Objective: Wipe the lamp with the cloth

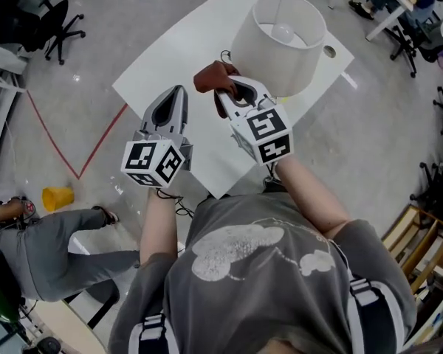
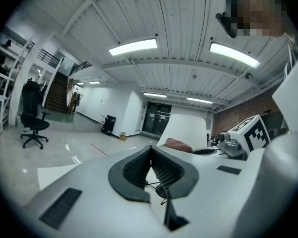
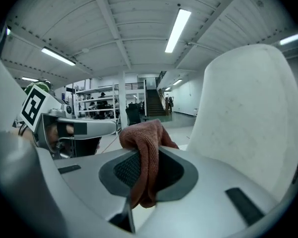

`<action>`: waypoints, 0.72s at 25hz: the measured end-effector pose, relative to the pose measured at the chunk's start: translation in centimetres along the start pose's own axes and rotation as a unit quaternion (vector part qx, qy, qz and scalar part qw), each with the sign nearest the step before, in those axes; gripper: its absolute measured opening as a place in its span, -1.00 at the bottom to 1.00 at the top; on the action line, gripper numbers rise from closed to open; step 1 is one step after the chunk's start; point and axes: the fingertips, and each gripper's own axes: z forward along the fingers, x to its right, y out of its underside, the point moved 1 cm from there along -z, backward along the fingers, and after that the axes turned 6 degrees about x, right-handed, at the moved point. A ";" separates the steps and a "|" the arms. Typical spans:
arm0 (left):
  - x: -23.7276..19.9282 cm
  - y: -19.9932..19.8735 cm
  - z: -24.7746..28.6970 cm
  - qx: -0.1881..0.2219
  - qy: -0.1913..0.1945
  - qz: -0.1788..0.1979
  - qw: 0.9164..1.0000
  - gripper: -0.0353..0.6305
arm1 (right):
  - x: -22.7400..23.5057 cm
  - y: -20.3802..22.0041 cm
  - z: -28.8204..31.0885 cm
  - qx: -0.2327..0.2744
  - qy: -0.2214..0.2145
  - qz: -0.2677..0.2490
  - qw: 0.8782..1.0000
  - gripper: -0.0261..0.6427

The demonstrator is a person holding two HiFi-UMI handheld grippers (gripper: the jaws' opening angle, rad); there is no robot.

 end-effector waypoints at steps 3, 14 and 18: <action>1.6 0.1 -0.3 0.011 -0.035 0.010 0.999 -0.87 | 0.4 -0.2 -1.4 0.011 -0.043 -0.004 0.999 -0.75; 9.9 2.0 -5.0 0.058 -0.196 0.023 0.979 -0.87 | -0.1 1.2 -9.3 0.029 -0.229 -0.028 0.973 -0.75; 13.0 3.1 -7.4 0.053 -0.235 0.022 0.970 -0.87 | -0.2 2.2 -12.0 0.027 -0.262 -0.038 0.964 -0.75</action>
